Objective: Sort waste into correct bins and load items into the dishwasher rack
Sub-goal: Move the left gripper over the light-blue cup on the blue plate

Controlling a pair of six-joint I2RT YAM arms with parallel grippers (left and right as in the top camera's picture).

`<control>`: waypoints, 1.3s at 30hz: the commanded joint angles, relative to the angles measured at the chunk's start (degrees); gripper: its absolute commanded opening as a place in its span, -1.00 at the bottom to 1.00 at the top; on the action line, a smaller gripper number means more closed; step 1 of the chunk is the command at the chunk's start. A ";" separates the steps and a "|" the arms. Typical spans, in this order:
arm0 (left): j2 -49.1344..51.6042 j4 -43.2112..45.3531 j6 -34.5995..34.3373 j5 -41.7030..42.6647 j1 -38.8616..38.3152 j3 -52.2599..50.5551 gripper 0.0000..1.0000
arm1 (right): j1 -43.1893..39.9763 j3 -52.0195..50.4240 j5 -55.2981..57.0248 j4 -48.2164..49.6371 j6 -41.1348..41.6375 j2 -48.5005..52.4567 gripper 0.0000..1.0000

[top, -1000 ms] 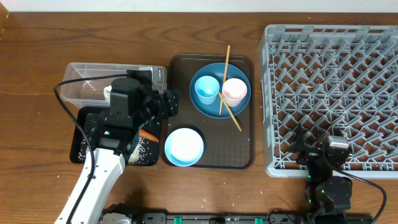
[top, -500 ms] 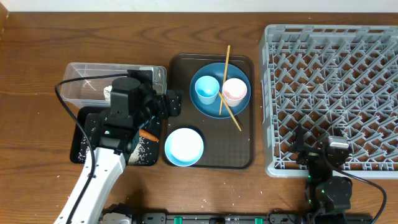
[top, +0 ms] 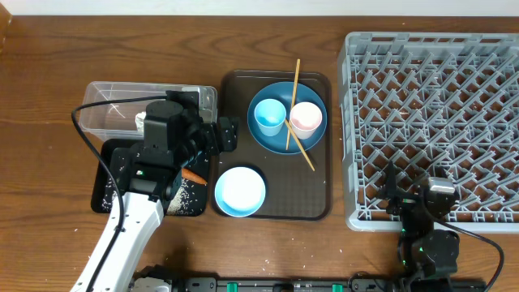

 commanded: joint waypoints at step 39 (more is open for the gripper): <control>7.23 8.79 -4.33 -8.13 -13.88 -0.09 0.83 | 0.72 -0.07 -0.48 -0.26 0.28 0.00 0.98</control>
